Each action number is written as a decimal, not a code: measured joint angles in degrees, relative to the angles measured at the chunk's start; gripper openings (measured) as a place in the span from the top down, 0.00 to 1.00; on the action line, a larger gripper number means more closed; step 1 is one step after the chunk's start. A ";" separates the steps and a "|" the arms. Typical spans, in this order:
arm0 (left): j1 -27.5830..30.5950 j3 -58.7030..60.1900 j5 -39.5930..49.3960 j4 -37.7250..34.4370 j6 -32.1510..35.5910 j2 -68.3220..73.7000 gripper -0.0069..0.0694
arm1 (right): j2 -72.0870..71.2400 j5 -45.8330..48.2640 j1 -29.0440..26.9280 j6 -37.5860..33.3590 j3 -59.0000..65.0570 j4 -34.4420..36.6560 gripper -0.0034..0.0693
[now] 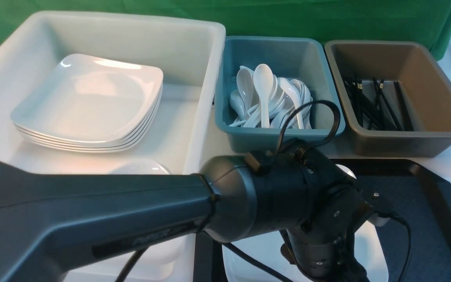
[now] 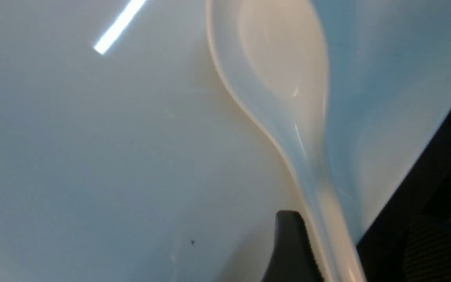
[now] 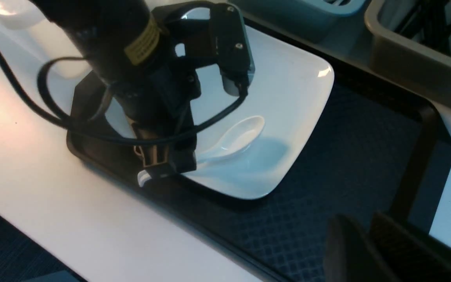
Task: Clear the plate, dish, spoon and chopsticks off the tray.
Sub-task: Use the left arm to grab a soup spoon from the plate
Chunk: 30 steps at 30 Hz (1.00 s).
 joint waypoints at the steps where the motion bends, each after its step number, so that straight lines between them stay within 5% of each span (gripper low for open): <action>1: 0.21 0.00 -0.94 0.34 0.00 0.20 0.39 | 0.00 0.00 0.00 0.00 0.00 0.06 0.77; 30: 1.29 -0.05 -4.36 0.61 3.76 3.37 0.46 | 0.00 0.00 0.00 -0.06 0.00 0.67 0.73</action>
